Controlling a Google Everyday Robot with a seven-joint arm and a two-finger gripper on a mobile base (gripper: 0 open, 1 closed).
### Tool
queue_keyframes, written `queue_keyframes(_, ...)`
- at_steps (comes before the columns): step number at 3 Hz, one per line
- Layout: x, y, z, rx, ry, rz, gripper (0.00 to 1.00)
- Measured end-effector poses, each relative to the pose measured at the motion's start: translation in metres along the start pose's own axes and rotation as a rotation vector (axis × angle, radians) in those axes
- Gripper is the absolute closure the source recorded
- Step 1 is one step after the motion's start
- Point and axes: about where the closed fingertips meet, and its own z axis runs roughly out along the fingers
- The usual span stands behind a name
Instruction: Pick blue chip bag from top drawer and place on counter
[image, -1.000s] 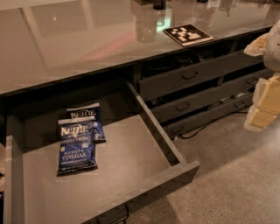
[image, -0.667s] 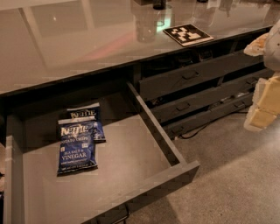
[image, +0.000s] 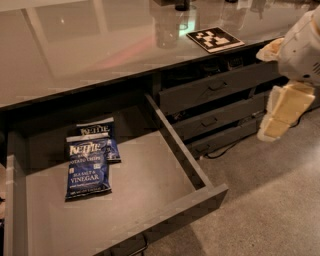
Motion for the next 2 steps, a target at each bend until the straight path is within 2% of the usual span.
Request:
queue_keyframes(1,-0.019,-0.021,0.021,0.054,-0.082,0.009,0.0)
queue_keyframes(2,-0.041,-0.052,0.036,0.141,-0.159,0.03,0.0)
